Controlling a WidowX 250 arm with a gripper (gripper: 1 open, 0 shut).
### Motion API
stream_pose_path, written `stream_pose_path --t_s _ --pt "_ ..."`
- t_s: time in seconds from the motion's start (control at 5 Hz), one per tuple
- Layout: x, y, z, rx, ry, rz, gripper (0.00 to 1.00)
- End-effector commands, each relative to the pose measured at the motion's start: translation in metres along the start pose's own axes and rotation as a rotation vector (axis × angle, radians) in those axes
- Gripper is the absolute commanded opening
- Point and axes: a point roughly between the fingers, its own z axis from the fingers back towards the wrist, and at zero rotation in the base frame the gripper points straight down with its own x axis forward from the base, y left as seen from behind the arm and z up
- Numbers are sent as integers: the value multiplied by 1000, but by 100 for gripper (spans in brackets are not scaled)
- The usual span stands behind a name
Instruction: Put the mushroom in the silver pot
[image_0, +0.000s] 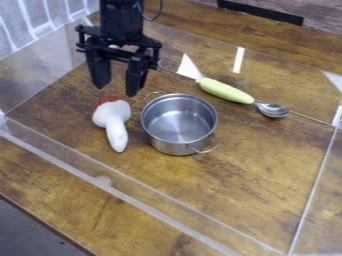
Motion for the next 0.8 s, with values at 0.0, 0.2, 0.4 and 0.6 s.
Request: stream_pose_path --t_s 0.0,0.2,0.4,0.6 --pt "5 15 -1 4 -26 48 100" --pt "7 21 -15 2 -10 80 100" --pt "11 14 -36 4 6 55 100" --pt "14 6 -52 -1 11 30 0"
